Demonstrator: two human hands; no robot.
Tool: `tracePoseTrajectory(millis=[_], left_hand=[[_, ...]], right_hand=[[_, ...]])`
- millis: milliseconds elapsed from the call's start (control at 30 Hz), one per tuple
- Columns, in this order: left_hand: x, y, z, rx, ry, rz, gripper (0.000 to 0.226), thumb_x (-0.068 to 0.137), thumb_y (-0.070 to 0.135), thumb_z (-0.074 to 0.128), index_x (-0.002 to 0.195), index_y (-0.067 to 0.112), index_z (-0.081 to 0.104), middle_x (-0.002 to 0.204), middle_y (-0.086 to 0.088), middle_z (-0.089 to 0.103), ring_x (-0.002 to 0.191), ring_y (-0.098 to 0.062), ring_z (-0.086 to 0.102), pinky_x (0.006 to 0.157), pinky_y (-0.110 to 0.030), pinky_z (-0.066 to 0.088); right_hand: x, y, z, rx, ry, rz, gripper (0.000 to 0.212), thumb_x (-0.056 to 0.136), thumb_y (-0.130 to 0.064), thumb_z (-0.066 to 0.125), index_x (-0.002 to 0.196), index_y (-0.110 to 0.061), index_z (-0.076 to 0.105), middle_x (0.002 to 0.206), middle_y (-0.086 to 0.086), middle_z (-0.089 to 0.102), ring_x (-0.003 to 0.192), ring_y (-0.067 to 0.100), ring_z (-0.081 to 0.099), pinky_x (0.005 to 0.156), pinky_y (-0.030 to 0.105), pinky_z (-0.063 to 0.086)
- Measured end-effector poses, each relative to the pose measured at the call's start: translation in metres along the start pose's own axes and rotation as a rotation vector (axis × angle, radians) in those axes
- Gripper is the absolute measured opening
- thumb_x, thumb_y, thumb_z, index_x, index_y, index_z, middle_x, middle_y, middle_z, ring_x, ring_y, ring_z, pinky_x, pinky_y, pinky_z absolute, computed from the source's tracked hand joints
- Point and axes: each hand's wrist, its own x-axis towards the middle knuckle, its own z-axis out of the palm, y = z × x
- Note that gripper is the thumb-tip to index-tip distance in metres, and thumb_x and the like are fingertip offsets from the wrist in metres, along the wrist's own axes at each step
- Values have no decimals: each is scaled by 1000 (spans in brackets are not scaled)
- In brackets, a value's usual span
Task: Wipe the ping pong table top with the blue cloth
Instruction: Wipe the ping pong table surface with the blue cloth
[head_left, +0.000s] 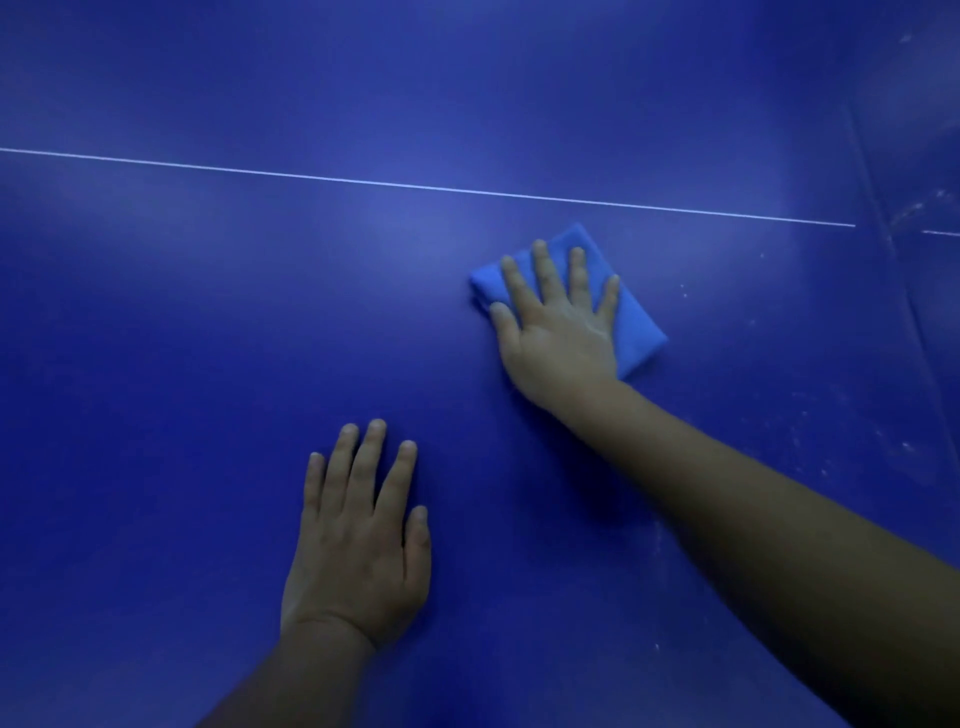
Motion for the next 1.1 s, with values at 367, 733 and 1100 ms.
tracePoseTrajectory(millis=[367, 733, 1100], left_hand=[[0, 1, 1, 33, -21, 0, 61, 92, 36, 34, 141, 5, 51, 154, -19, 37, 146, -35, 24, 119, -52, 9], [2, 1, 5, 42, -2, 4, 62, 91, 37, 34, 140, 3, 51, 154, -20, 37, 146, -38, 25, 120, -52, 8], [1, 5, 1, 38, -20, -17, 64, 91, 38, 32, 140, 2, 52, 154, -21, 37, 146, -38, 25, 120, -54, 10]], right_hand=[[23, 103, -27, 110, 67, 636, 59, 103, -52, 19, 159, -35, 15, 168, -3, 4, 153, 33, -4, 117, 67, -3], [86, 110, -29, 51, 64, 400, 57, 103, -53, 20, 158, -37, 18, 168, -3, 7, 154, 32, 1, 117, 66, -1], [37, 56, -15, -18, -18, -63, 57, 100, -59, 25, 155, -43, 25, 167, -9, 12, 154, 26, 3, 118, 63, -2]])
